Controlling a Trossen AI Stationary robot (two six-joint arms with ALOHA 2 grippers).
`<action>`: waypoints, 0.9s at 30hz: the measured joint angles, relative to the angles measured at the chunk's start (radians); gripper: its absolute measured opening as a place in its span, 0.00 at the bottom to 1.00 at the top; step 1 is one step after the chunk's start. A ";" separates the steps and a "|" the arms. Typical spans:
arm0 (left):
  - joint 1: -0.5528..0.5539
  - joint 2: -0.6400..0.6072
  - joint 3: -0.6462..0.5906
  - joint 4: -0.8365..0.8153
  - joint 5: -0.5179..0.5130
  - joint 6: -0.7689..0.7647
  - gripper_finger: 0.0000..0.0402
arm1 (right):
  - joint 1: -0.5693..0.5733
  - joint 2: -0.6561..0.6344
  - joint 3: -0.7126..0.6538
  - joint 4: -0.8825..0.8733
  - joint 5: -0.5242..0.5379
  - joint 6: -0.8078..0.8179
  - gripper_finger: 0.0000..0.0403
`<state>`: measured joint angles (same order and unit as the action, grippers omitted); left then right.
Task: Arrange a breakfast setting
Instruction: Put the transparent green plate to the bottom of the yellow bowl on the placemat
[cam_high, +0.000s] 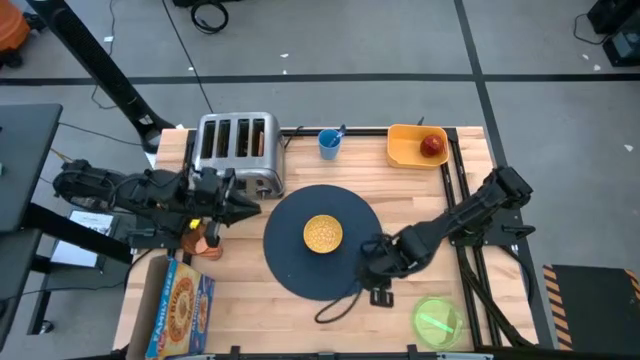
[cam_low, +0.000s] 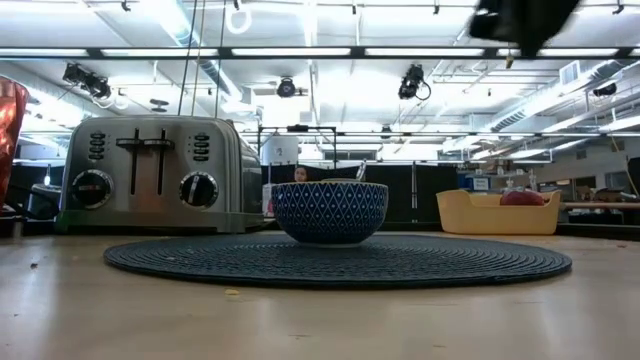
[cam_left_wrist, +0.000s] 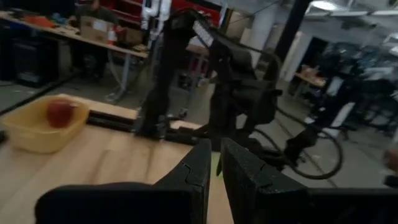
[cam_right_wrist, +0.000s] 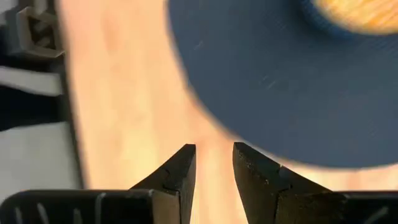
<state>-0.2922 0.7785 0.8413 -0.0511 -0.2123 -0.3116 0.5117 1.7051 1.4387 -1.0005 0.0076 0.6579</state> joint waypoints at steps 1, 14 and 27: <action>-0.014 0.014 0.000 0.016 0.000 -0.010 0.11 | 0.011 -0.005 0.000 -0.011 -0.020 0.018 0.28; -0.203 0.268 0.000 0.314 -0.048 -0.059 0.11 | 0.035 -0.105 -0.150 -0.177 -0.114 -0.081 0.40; -0.354 0.471 0.000 0.404 -0.209 -0.264 0.11 | 0.060 -0.121 -0.485 0.126 -0.384 -0.332 0.43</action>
<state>-0.6465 1.2500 0.8413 0.3527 -0.4211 -0.5760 0.5719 1.5837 0.9540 -0.8747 -0.3766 0.3264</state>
